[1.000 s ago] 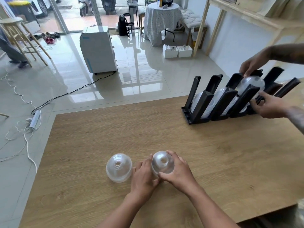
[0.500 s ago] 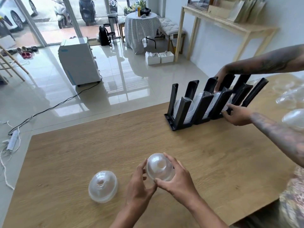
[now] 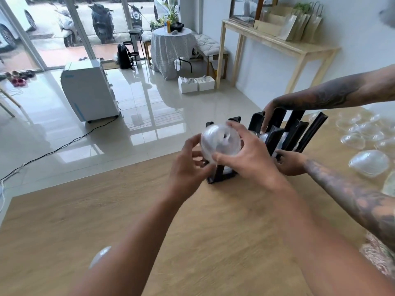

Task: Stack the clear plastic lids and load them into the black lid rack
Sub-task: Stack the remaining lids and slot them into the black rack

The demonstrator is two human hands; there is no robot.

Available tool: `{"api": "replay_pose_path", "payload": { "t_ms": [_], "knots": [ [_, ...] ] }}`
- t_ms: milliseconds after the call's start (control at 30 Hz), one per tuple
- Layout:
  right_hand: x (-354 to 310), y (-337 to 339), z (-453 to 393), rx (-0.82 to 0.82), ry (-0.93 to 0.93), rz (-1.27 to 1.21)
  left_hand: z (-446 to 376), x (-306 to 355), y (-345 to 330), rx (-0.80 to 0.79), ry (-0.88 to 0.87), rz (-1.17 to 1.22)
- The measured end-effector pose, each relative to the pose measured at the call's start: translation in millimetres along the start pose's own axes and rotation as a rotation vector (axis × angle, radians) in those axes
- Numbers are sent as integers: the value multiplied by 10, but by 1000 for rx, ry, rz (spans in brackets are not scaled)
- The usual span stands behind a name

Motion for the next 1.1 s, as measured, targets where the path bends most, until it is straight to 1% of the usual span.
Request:
{"api": "replay_pose_path", "payload": {
  "t_ms": [133,300,433,600,833,967,1100],
  "knots": [
    [22,169,-569,-30,-10,27,-498,-44,-105,-16,47,138],
    [233,194,-1034,-125,-57,38,-808,-239,-323,-33,156,311],
    [409,126,-1212,-203,-93,82,-853,-460,-470,-20,235,278],
    [565,24,-1290,-224,-103,111,-746,-736,-558,64,407,312],
    [712,-125,-1271,-238,-124,203,-648,-935,-680,46,458,399],
    [744,-194,-1271,-245,-138,235,-633,-939,-701,23,413,367],
    [742,-242,-1310,-259,-149,285,-634,-941,-750,8,404,361]
  ]
}}
Point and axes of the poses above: each hand's wrist, its own z-axis away from the middle knuckle, its own y-axis out of the back of the hand, x = y × z, the point moved 10 cm from there along -z, towards the middle knuckle, and after that the axes turned 9 degrees about -y, right-handed, at the moved point
